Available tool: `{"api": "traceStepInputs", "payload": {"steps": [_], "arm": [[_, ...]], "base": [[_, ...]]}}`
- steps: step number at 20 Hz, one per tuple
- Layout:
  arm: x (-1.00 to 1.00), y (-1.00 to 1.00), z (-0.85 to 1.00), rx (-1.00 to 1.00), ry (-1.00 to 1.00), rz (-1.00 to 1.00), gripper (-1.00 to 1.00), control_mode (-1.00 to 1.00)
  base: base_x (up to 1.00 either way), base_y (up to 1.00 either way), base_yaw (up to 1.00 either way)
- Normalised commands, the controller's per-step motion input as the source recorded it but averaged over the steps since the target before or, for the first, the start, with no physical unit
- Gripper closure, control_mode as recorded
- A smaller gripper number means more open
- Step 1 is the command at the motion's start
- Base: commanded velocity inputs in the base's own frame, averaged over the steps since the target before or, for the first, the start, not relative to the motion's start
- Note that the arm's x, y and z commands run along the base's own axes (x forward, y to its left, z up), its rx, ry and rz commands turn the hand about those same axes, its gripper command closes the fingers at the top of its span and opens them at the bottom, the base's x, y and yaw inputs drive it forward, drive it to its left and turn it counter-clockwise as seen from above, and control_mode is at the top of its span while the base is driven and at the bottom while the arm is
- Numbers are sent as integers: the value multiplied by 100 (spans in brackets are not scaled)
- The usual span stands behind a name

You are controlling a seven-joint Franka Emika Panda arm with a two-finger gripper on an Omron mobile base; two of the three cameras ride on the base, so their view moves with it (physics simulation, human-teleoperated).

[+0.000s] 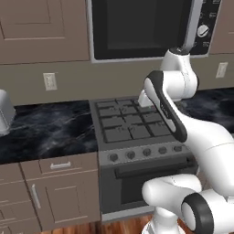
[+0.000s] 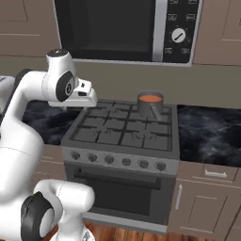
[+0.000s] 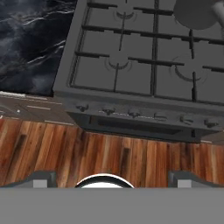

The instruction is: Wait until the marinara sauce is simmered to a deep red color and then turn off the stove.

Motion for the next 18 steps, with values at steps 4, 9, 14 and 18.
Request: {"api": "traceStepInputs", "payload": {"steps": [4,9,14,18], "arm": [[0,0,0,0,0,0,-100,100],[0,0,0,0,0,0,-100,100],[0,0,0,0,0,0,-100,100],[0,0,0,0,0,0,-100,100]], "base": [[0,80,0],[23,54,0],[36,26,0],[43,0,0]]}}
